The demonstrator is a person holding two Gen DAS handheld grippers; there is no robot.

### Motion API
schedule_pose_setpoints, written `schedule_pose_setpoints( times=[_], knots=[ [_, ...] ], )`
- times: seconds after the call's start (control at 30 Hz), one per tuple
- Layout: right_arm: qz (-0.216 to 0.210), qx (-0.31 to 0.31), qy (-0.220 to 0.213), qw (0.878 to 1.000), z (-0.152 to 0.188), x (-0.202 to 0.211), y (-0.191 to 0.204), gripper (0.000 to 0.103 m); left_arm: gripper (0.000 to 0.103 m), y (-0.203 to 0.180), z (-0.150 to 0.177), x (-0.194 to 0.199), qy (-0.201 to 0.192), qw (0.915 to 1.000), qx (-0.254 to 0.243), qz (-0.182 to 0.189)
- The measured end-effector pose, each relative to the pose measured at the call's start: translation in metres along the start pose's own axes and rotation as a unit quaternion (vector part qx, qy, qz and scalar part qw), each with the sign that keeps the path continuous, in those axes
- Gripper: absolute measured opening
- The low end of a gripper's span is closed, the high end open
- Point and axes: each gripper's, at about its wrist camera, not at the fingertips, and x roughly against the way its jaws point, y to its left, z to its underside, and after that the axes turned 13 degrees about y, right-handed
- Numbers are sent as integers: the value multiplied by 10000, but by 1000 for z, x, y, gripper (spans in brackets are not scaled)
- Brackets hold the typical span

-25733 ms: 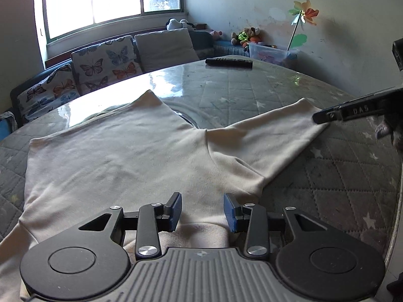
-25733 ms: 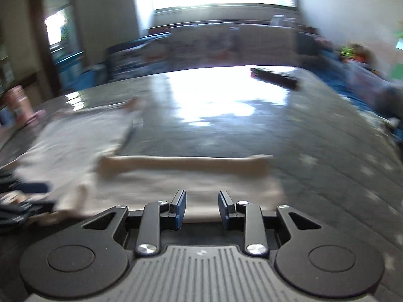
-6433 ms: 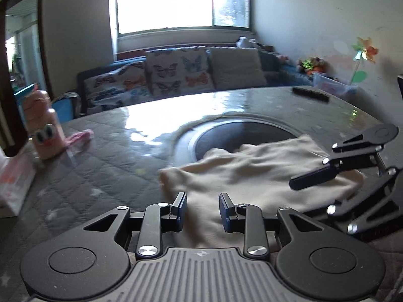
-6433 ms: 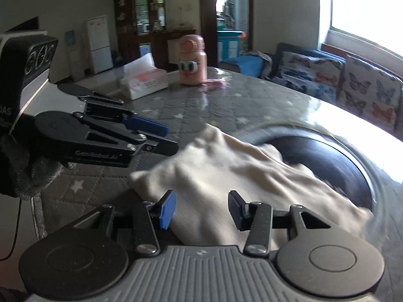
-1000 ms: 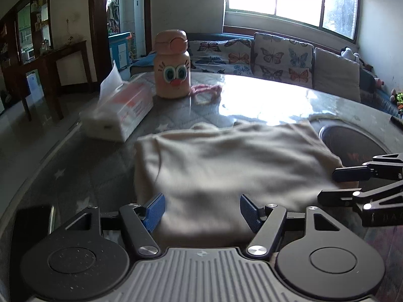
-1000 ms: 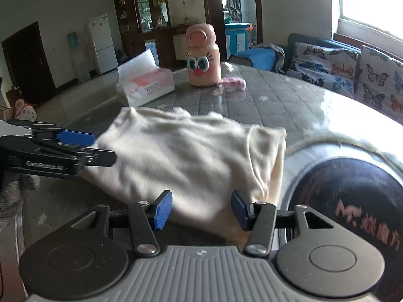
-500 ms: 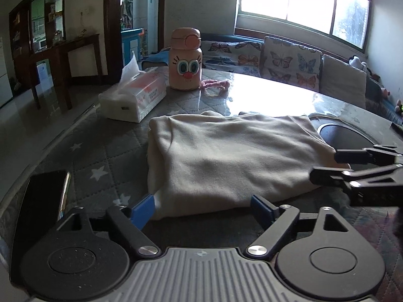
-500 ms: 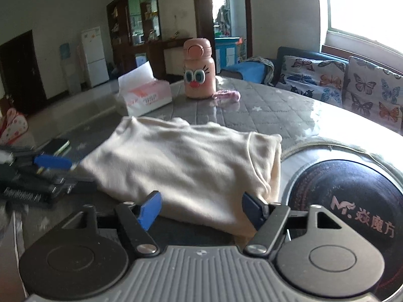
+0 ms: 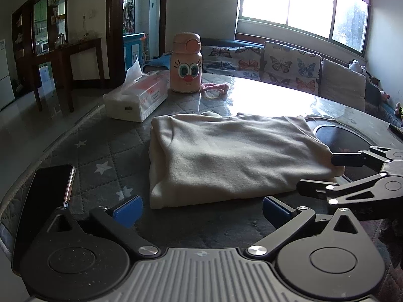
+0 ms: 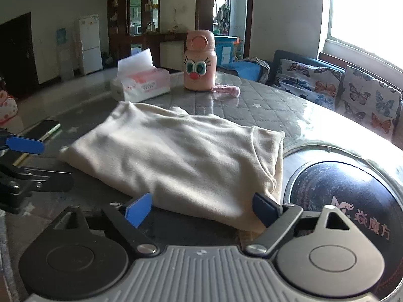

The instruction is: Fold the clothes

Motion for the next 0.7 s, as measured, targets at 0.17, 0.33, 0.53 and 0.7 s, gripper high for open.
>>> schedule_pose_setpoints(
  times=[0.17, 0.33, 0.53, 0.7],
  knots=[
    [-96, -53, -99, 9999, 6, 11, 0, 102, 103, -5, 4, 2, 12, 10000, -4, -28],
    [-108, 27, -70, 9999, 13, 18, 3, 103, 103, -11, 8, 5, 5, 9999, -25, -126],
    [-98, -21, -49, 9999, 20, 25, 2, 103, 103, -18, 11, 7, 15, 9998, -52, -213],
    [-54, -163, -77, 9998, 24, 32, -4, 103, 103, -23, 12, 10, 15, 9996, -104, -270]
  ],
)
